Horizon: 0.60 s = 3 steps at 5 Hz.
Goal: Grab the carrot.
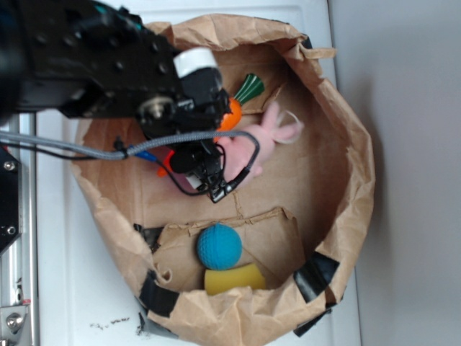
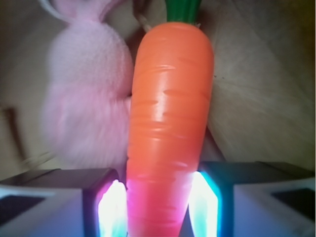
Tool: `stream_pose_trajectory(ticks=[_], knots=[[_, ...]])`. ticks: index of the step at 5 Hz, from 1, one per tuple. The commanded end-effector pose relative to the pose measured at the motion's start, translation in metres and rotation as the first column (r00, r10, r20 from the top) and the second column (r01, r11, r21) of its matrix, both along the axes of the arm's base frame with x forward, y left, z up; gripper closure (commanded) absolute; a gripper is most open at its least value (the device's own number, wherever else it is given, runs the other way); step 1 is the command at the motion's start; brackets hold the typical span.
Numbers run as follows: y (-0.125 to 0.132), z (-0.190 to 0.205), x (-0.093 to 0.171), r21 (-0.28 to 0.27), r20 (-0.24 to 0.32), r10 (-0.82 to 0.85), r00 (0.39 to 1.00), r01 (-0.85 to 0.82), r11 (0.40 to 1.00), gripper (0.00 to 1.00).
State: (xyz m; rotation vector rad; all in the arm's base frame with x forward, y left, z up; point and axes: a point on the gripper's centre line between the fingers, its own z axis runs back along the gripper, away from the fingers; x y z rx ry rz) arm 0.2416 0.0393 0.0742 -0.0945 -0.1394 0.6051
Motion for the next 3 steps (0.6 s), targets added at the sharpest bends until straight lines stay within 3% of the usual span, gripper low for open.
stream_pose_trajectory(ticks=[1, 2, 3], knots=[[-0.001, 0.059, 0.007, 0.070, 0.052, 0.010, 0.999, -0.014, 0.997, 1.00], [-0.005, 0.073, 0.003, 0.112, 0.062, -0.032, 0.998, 0.025, 0.993, 1.00], [-0.014, 0.076, -0.006, 0.249, 0.205, -0.085, 0.975, 0.032, 0.968, 0.99]])
